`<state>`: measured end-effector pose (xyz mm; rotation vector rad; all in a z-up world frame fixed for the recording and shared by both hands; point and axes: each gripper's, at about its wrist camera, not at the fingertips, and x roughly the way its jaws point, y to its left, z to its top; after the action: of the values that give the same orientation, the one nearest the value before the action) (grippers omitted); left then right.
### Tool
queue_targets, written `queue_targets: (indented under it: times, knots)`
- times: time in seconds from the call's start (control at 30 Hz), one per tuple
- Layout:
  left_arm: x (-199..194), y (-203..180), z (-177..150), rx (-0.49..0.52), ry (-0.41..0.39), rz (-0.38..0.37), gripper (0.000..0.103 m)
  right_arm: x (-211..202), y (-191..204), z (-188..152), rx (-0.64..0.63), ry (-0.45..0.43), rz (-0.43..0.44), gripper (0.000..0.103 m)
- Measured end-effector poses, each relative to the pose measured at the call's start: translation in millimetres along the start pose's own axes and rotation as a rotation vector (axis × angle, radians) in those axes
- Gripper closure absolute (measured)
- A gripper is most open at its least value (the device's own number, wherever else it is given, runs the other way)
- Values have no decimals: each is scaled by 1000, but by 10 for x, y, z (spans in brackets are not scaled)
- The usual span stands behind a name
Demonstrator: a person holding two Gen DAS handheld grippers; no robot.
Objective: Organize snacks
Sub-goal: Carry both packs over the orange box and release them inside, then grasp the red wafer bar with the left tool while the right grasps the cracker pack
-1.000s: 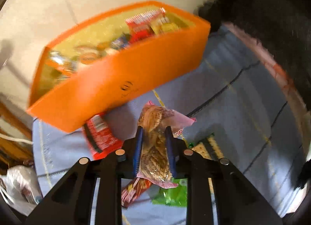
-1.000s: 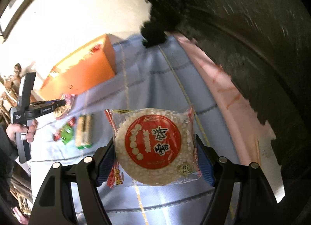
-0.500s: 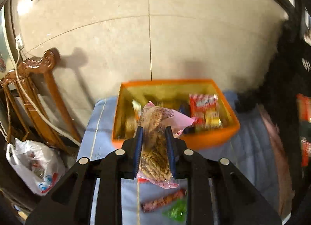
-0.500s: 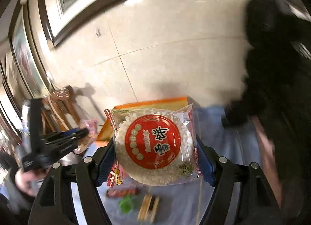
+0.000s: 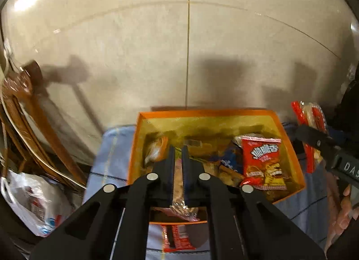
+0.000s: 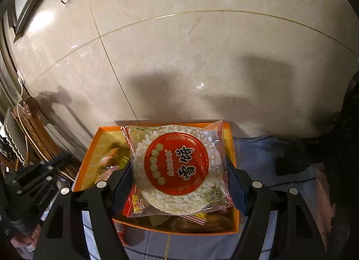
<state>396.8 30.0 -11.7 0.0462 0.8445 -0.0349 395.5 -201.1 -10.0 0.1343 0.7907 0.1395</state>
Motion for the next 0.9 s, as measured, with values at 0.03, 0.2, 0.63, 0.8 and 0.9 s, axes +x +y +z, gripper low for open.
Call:
queue_targets:
  times: [0.03,0.2,0.63,0.8,0.9]
  knots:
    - [34,6,-20,4,10,13,99,-16,-26,-10,5,-3,-3,29]
    - [64,82,-79,-8,16,16,99,-85,2,-57,18,-1,5,29]
    - [-126,231,-908,75,-19,82,4,-236,225,-874,-131,112,-61,4]
    - [428,115,-1469,110,160,96,4,-22,214,-2022,-73,338,-64,4]
    - [697,104,-1523,100,163,138,4,180,245,-2432,-67,404,-93,4]
